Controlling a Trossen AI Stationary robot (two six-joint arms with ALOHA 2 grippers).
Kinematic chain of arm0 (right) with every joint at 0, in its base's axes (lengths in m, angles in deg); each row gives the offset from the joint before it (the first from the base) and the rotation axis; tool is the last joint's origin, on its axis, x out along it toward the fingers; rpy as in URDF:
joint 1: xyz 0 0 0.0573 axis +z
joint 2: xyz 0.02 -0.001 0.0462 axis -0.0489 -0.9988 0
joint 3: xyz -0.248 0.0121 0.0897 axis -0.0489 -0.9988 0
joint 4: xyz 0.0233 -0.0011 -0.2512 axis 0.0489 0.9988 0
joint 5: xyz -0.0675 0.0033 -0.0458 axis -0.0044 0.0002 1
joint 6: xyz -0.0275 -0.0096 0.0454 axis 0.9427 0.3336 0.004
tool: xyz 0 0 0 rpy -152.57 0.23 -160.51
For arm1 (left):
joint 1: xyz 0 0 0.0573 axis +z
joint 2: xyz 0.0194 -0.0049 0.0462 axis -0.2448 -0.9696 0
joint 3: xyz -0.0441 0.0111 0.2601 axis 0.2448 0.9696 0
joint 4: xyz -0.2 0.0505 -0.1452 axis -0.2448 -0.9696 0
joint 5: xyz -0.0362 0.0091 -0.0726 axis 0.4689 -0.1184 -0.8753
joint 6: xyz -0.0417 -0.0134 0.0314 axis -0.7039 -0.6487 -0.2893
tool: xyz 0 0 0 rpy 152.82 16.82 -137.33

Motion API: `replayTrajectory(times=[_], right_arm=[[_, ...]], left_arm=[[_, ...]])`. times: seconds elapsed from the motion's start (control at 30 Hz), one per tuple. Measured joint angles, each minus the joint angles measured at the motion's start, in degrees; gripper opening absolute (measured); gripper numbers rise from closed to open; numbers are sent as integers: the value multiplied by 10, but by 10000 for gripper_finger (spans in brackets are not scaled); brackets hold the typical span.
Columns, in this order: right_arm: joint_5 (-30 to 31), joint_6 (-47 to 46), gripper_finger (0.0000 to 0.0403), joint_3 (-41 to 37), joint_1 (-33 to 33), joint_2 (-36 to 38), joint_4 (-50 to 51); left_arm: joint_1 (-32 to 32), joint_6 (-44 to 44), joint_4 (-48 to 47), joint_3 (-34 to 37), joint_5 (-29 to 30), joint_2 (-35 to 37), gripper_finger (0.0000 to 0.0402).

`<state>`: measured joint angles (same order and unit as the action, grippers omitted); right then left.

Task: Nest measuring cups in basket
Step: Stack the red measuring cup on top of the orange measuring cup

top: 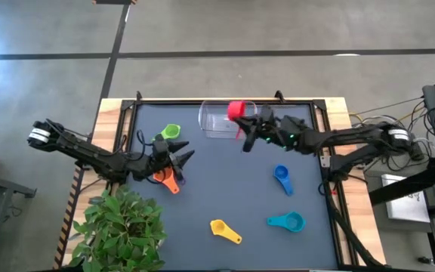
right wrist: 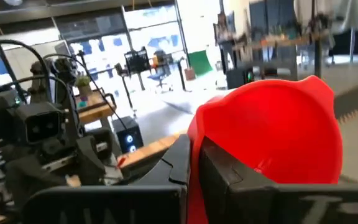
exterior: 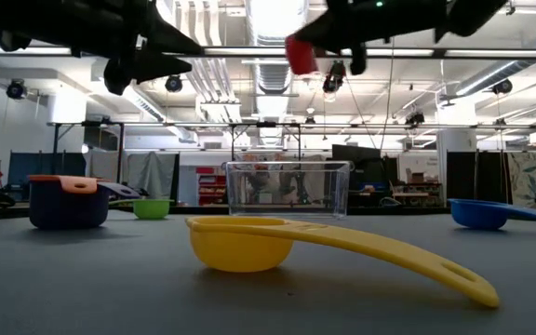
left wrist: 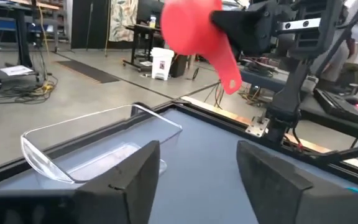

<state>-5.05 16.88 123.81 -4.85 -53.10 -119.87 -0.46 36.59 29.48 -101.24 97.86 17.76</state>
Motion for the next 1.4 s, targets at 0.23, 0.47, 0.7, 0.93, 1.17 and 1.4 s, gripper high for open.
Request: replayTrajectory(times=[0.23,0.47,0.7,0.93,1.17,1.4], right_arm=[[10,12,9,87,13,-164,-98],[9,41,9,226,22,-302,-88],[8,47,9,288,25,-339,-48],[8,45,9,290,28,-336,-46],[5,35,9,290,28,-337,-50],[-15,37,9,290,30,-337,-50]], left_arm=[[2,32,6,-11,84,-38,247],[2,92,-1,-56,146,-115,250],[2,77,-26,-62,179,-133,250],[2,59,-28,-53,179,-116,211],[10,58,-29,-57,103,-117,81],[12,50,-35,-57,104,-117,7]])
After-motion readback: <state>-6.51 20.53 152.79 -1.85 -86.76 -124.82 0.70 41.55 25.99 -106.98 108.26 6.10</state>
